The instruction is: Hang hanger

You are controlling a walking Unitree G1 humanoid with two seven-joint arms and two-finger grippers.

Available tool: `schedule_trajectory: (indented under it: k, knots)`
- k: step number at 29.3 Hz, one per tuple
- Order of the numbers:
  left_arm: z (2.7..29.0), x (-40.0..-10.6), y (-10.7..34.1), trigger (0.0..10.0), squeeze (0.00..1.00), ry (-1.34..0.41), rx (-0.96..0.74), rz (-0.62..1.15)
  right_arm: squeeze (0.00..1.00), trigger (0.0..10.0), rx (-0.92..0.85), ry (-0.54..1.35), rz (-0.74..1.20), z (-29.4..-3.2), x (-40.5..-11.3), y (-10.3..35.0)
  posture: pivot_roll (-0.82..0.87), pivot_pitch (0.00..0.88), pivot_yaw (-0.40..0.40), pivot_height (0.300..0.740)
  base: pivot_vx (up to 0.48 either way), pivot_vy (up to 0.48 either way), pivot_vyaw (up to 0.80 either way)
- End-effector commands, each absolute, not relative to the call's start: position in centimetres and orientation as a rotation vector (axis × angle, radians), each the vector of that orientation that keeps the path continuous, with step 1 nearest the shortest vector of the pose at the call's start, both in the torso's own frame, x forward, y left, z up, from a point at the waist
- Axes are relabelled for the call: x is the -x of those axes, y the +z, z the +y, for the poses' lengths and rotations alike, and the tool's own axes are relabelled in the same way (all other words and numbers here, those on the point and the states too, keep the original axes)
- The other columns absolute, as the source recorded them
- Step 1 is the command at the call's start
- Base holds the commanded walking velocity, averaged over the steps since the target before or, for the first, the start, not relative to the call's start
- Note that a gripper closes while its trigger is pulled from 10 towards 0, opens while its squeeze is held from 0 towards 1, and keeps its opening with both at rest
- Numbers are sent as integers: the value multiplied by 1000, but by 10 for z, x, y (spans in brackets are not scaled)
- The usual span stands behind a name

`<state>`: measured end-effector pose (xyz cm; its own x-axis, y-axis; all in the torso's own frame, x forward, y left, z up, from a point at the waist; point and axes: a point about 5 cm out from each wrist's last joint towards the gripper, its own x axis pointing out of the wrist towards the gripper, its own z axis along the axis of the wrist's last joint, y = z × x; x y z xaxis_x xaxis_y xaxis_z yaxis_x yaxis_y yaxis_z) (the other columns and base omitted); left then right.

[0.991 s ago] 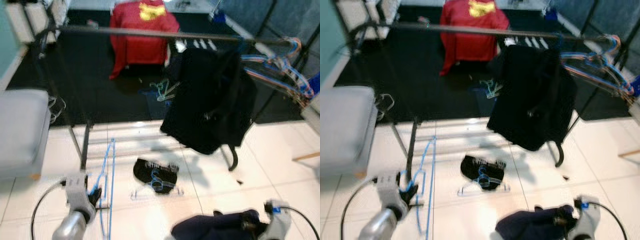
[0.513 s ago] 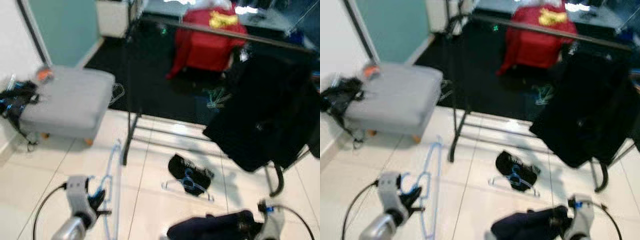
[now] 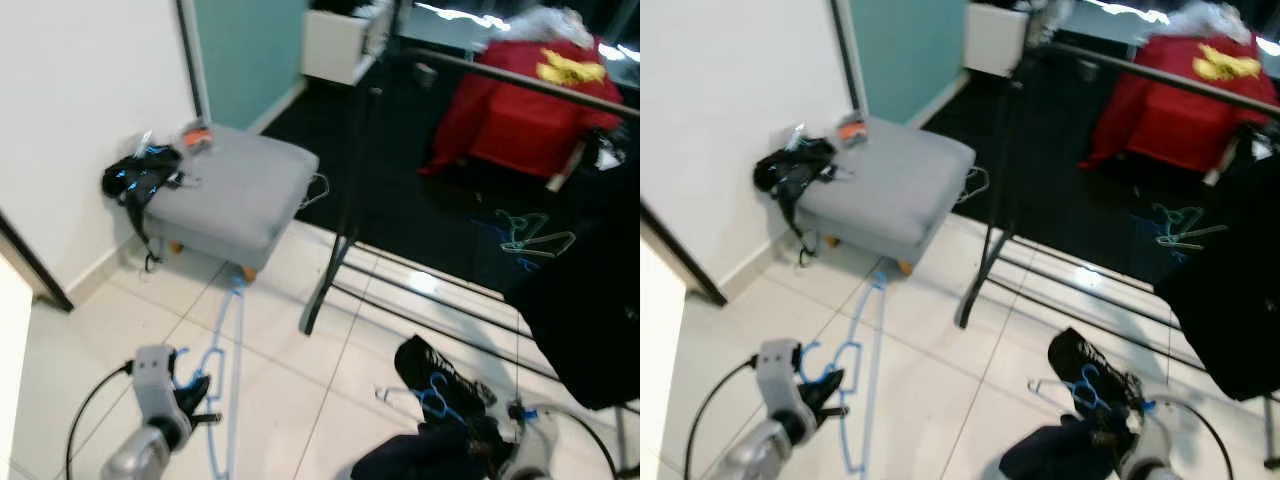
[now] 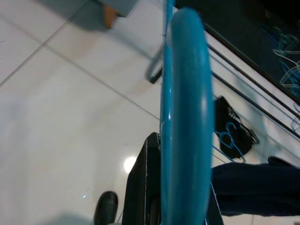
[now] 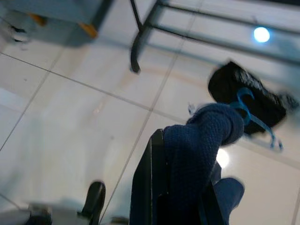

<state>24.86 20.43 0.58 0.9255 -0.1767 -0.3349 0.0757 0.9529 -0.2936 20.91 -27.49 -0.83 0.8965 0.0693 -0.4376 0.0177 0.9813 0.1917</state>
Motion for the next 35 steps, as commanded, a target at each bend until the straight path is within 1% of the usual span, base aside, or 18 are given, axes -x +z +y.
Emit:
schedule_trajectory:
  k: [1,11,14,16,18,19,26,34,35]
  knots:
    - [202,-247,-2,10000,0,-129,286,405,0,10000,-191,3,486,-278,-204,-14,73,96,-82,740,0,0,800]
    - [198,-259,-1,10000,0,-124,292,411,0,10000,-196,-25,474,-281,-215,-12,67,71,-80,740,0,0,800]
    - [198,-261,-1,10000,0,-115,295,412,0,10000,-194,-51,473,-287,-215,-11,70,62,-85,740,0,0,800]
    - [200,-265,0,10000,0,-110,291,412,0,10000,-192,-93,478,-302,-213,-9,73,52,-84,740,0,0,800]
    - [200,-266,0,10000,0,-110,290,412,0,10000,-190,-105,482,-307,-213,-8,73,52,-84,740,0,0,800]
    - [201,-267,0,10000,0,-108,288,414,0,10000,-194,-120,485,-310,-213,-8,84,33,-91,740,0,0,800]
    - [205,-269,-3,10000,0,-86,293,422,0,10000,-186,-103,503,-304,-217,-10,89,6,-95,740,0,0,800]
    - [210,-266,-6,10000,0,-64,320,429,0,10000,-212,-135,501,-307,-212,-14,63,2,-70,740,0,0,800]
    - [212,-265,-7,10000,0,-61,324,429,0,10000,-215,-139,498,-307,-211,-15,54,3,-57,740,0,0,800]
